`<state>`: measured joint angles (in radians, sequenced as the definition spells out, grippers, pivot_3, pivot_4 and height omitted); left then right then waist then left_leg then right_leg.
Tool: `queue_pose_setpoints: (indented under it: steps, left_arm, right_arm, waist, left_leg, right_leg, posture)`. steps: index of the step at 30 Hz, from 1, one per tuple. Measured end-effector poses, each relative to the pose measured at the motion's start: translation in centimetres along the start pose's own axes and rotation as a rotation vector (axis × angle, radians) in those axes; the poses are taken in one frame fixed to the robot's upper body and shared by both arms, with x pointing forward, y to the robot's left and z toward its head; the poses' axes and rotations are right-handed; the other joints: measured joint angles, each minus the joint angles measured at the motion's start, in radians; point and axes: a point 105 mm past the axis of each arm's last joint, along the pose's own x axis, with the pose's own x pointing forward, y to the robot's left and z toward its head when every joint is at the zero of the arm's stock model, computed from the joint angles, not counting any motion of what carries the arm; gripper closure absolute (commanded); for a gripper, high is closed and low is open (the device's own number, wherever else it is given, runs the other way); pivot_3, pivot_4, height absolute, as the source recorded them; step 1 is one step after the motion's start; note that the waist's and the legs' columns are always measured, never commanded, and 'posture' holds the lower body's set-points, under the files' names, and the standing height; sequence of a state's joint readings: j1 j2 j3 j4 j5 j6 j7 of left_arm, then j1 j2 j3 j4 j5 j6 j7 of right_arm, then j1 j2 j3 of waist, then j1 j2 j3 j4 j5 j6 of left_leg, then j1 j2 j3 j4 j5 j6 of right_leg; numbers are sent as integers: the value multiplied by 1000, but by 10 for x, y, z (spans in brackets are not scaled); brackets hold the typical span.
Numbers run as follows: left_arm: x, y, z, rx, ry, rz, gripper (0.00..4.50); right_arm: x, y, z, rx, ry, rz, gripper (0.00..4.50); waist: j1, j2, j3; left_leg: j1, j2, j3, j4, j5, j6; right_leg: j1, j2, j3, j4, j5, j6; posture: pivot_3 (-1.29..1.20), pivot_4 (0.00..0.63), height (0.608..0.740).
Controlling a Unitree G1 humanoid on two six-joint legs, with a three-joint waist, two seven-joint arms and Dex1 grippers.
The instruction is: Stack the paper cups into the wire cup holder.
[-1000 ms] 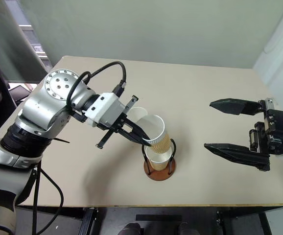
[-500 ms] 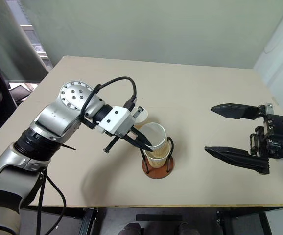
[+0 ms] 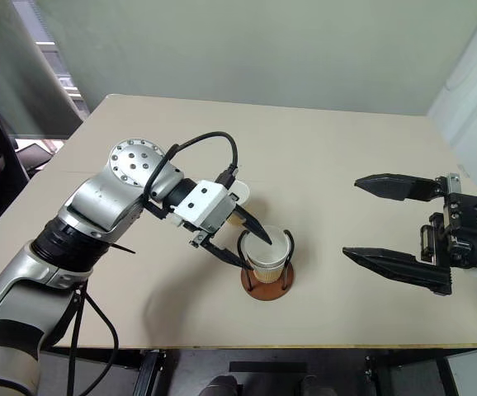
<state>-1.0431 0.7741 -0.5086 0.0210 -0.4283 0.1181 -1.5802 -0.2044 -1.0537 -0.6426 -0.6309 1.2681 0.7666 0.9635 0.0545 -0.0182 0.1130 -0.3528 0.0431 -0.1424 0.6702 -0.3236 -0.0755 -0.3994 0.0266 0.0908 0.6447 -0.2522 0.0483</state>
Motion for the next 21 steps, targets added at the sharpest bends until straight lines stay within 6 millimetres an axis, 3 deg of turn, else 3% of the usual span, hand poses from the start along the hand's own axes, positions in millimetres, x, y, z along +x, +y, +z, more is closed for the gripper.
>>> queue_pose_setpoints:
  steps: [3,6,9,11,13,17,21]
  left_arm:
    - [-6,3,-1,6,16,33,14]
    - [-20,15,-6,-15,15,129,14]
    - [-47,38,-10,-57,7,297,14]
    - [-75,49,-23,-122,20,447,14]
    - [-88,49,-45,-208,43,528,14]
    - [-79,41,-84,-349,53,542,14]
    - [-75,41,-98,-398,45,574,14]
  right_arm:
    - [0,-2,-1,-3,4,-7,0]
    - [1,-4,-3,9,5,-5,0]
    - [1,-5,-3,5,5,-8,0]
    - [1,-7,-3,-2,5,-11,0]
    - [0,-8,-3,0,5,-17,0]
    - [1,-10,-6,6,15,-20,0]
    - [1,-10,-7,8,17,-16,0]
  waist:
    - [0,0,0]
    - [1,0,0]
    - [1,0,0]
    - [0,1,0]
    - [-1,2,-1]
    - [1,2,-1]
    - [7,2,-1]
  left_leg:
    - [0,0,0,0,0,0]
    - [0,0,0,1,0,0]
    - [0,0,0,2,-1,1]
    - [0,1,0,2,-1,2]
    - [1,1,-1,2,-2,3]
    - [-3,-1,1,4,-2,3]
    - [-9,-4,-4,9,-2,3]
  right_leg:
    - [0,0,0,0,0,0]
    - [0,0,0,0,0,0]
    - [0,0,0,0,0,0]
    - [0,-1,1,0,0,0]
    - [0,-1,3,0,0,1]
    - [-2,-1,3,0,0,3]
    - [-5,-3,3,0,1,7]
  posture:
    - [0,150,740]
    - [0,150,740]
    - [0,150,740]
    - [0,150,740]
    - [0,150,740]
    - [0,150,740]
    - [0,150,740]
